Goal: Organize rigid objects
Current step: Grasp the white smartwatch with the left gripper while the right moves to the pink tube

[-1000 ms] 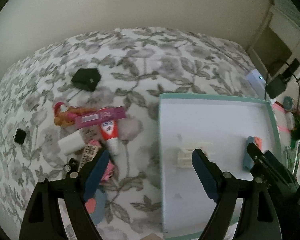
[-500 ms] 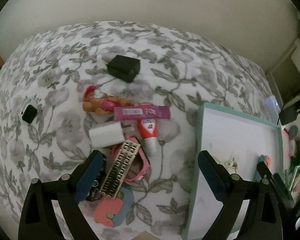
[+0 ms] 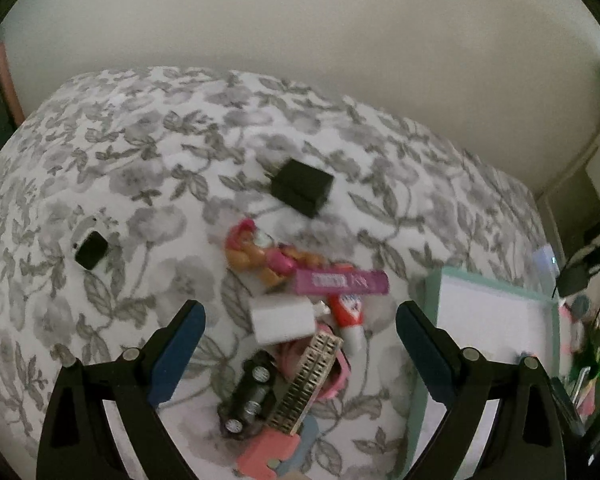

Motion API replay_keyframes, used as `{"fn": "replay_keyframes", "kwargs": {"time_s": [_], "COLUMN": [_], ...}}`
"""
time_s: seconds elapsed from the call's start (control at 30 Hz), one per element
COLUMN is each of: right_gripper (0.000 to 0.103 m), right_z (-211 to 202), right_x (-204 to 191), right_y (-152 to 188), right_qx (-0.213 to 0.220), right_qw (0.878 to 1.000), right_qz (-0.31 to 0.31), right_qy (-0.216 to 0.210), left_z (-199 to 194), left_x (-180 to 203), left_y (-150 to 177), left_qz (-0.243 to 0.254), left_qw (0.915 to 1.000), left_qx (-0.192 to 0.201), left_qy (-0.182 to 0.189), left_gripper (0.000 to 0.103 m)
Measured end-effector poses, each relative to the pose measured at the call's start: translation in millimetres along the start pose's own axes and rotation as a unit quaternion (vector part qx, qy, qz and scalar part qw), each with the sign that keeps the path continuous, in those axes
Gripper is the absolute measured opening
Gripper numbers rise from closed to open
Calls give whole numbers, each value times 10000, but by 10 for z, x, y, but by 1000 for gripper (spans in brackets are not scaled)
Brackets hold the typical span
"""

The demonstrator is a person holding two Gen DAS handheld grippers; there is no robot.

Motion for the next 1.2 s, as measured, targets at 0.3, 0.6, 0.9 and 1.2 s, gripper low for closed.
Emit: {"fn": "replay_keyframes", "kwargs": {"time_s": [0.3,0.6,0.9,1.2], "right_gripper": [103,103,103,103], "right_z": [-151,-360,-117,307], "right_x": [-578,-1249,-1832,-2093], "right_y": [-143,-302,-228,-115], "right_qx": [346,598,194,-317], "right_qw": [9934,9820,9794,9783], "right_qz": [-745,-1008,-1218,-1216], "right_qy": [-798,-1481,-1601,-1647], "left_z": [-178,-235,-50,258], "left_x": [-557,-1087,-1744,-2180], "left_y": [-290,-462,-491,-420], "left_qz": [-425,-110,-352,-1037], "left_qw": [9977,9951,9934,9890], "left_qx": [480,487,99,-417], "left_qy": [-209,-859,-1090,-964], "left_gripper": [96,96,96,96]}}
Point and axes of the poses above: each gripper's, at about its wrist camera, not at the fingertips, and z roughly the way its jaws point, x to its right, y to its underside, the point moved 6 cm from there along z, roughly the way its jaws point, and after that the axes turned 11 degrees about -y, right-handed, at the moved point
